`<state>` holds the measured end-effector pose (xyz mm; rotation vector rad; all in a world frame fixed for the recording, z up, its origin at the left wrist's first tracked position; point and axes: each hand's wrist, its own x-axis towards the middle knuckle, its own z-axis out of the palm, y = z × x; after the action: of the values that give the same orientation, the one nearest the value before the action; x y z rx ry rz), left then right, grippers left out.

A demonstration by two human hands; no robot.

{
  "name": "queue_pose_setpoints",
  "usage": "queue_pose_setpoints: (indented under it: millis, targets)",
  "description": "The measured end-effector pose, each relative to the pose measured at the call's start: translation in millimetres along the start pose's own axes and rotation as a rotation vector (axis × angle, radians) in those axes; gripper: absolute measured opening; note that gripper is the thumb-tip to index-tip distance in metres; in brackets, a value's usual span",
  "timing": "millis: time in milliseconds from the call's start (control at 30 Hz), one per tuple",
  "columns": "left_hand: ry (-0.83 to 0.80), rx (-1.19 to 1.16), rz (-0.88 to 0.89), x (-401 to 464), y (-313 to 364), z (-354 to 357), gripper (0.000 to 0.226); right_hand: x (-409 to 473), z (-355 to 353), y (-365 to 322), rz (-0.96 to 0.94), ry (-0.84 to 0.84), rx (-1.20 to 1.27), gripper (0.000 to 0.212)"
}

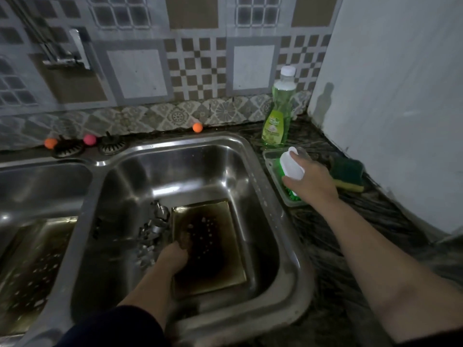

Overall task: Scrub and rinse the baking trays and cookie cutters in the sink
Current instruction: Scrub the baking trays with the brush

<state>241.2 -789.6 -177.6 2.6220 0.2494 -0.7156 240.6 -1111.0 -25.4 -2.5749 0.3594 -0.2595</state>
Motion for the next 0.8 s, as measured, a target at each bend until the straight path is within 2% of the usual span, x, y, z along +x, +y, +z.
queue_pose_setpoints:
  millis: [100, 267, 400, 500, 600, 700, 800]
  targets:
    - [-0.006, -0.024, -0.018, -3.2, -1.2, 2.6, 0.042, 0.8, 2.8, 1.7, -0.014, -0.012, -0.042, 0.069]
    - [0.056, -0.052, 0.054, -10.7, -2.4, -1.2, 0.071, 2.3, -6.0, -6.5, 0.012, 0.033, 0.031, 0.068]
    - [0.039, -0.184, 0.109, -17.4, 3.4, -16.8, 0.069, -0.7, -14.7, -25.0, -0.04, 0.052, 0.076, 0.068]
    - [0.097, -0.262, 0.117, -22.2, 7.0, -25.7, 0.063, -9.2, -18.9, -45.3, -0.095, 0.057, 0.149, 0.068]
    - [0.201, -0.32, 0.216, -28.0, 12.4, -31.5, 0.056, -24.0, -10.8, -68.4, -0.137, 0.051, 0.231, 0.067]
    - [0.264, -0.444, 0.308, -35.0, 16.6, -33.5, 0.064, -40.9, 11.6, -84.3, -0.179, 0.0, 0.275, 0.068]
    - [0.321, -0.551, 0.258, -46.5, 18.0, -37.5, 0.066, -57.0, 40.4, -90.5, -0.186, -0.079, 0.272, 0.068]
